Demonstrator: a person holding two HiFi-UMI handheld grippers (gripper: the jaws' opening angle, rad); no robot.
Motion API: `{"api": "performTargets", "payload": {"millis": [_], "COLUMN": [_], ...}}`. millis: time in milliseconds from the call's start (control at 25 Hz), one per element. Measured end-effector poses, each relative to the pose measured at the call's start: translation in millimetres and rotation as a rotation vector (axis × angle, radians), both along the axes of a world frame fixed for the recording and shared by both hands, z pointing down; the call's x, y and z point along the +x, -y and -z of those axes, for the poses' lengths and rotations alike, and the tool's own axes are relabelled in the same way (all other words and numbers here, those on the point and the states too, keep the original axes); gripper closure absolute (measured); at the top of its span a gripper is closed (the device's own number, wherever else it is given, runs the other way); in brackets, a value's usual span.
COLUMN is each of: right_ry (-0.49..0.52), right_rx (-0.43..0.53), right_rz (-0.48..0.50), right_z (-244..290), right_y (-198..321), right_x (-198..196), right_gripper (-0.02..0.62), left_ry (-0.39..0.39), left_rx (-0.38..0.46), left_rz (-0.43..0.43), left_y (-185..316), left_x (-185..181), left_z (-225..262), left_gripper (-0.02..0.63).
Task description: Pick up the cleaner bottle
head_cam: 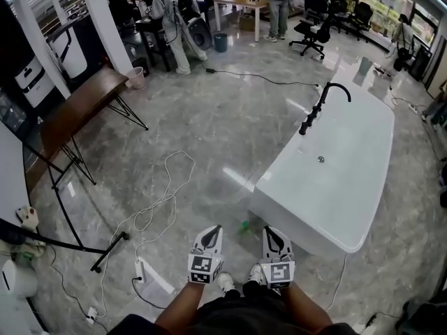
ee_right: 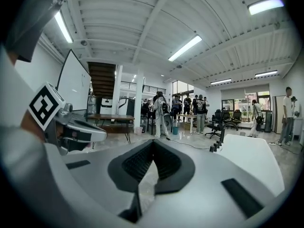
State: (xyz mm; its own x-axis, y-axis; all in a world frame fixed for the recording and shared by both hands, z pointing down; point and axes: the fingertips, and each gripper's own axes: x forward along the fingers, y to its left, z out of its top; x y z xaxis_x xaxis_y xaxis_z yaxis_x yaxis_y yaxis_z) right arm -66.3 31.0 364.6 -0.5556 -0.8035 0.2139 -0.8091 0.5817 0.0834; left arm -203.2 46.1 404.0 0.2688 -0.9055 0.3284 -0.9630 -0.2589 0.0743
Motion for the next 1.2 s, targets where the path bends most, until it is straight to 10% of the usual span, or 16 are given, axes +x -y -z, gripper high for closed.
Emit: {"api": "performTargets", "payload": {"millis": [560, 1200], "right_ry": [0.038, 0.055], "right_rx": [-0.075, -0.14], "right_rz": [-0.002, -0.23], "right_z": [-87.6, -263.9], "right_y": [70.5, 84.4], "right_x": [27.0, 21.5], "right_gripper": [0.578, 0.578], "left_ry": [0.059, 0.064], "left_rx": [-0.083, -0.14], "left_rz": [-0.06, -0.266], "left_y": [62.6, 93.2], "left_x": [37.6, 44.6], "left_z": [-104.2, -296.1], "left_gripper": [0.6, 0.598]}}
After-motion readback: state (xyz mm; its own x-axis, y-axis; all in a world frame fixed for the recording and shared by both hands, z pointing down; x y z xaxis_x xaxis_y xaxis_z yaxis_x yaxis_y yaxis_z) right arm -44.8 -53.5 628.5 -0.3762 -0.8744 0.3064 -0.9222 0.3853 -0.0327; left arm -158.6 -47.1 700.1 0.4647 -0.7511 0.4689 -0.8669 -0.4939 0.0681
